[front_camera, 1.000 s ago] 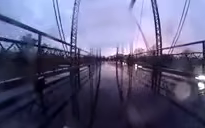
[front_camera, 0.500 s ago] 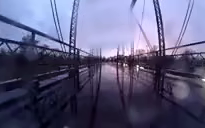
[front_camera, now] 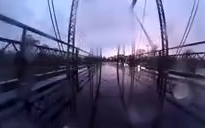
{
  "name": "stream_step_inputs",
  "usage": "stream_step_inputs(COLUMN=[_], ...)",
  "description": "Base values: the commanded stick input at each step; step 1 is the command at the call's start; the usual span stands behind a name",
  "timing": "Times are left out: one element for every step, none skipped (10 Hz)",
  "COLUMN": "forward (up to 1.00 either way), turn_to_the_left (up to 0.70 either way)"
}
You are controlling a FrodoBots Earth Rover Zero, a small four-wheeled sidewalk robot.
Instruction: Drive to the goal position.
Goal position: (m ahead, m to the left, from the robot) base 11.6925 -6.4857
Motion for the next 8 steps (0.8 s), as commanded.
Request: stream_step_inputs(forward=[0.70, 0.70, 0.70, 0.70, 0.70, 0.70, 0.70, 0.70], turn_to_the_left=[0.00, 0.00, -0.07, -0.25, -0.35, -0.31, 0.00, 0.00])
